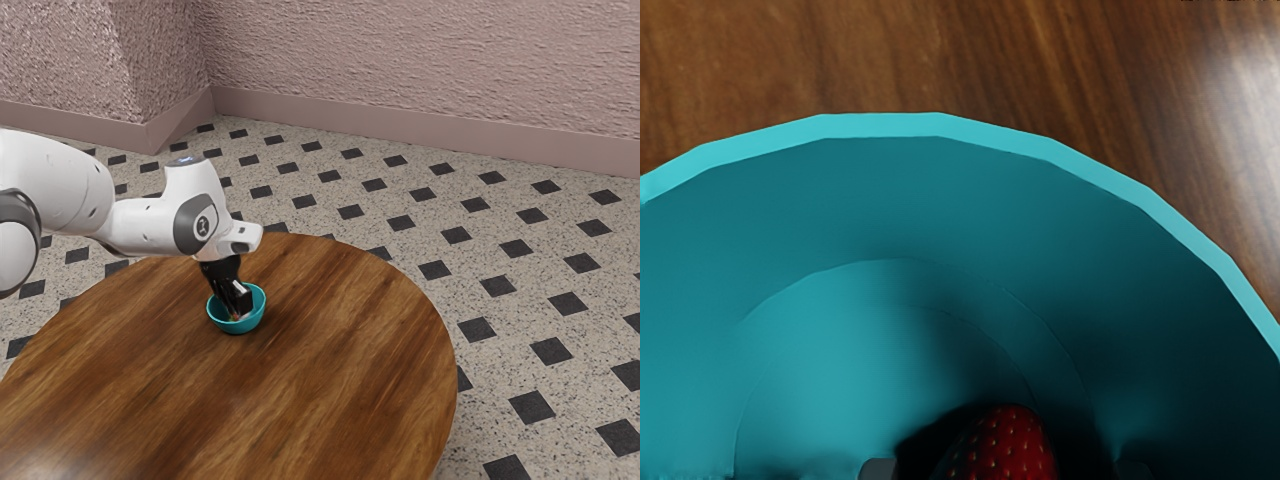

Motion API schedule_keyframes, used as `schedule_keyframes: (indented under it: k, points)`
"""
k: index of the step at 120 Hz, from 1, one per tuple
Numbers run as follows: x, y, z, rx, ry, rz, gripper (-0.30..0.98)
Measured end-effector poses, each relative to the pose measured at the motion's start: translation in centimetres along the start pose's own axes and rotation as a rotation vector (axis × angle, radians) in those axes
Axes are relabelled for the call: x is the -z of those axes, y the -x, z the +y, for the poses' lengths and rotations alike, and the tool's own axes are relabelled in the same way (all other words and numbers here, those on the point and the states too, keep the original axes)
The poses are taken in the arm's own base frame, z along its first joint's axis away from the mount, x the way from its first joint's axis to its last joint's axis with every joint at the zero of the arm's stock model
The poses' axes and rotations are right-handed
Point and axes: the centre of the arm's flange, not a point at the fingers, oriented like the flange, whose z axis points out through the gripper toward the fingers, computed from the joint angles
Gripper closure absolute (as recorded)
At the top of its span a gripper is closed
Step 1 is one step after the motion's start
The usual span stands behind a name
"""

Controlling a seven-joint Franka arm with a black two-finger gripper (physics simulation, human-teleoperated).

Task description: Take strawberry from the bowl

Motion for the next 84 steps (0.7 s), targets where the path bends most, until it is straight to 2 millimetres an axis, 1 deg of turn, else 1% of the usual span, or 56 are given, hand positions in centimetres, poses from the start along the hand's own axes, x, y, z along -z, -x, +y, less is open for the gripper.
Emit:
schedule_keyframes:
  k: [25, 41, 59, 67, 84]
  points:
    - [0.3, 0.0, 0.0, 0.052, -0.013, -0.006, 0.66]
    - [0.4, 0.6, -0.9, 0.096, -0.018, -0.014, 0.69]
    - [0.3, 0.9, -1.0, 0.111, -0.018, -0.028, 0.71]
    - [0.7, 0.8, -1.0, 0.115, -0.022, -0.027, 0.72]
    - [2.1, 0.5, -1.0, 0.115, -0.039, -0.015, 0.71]
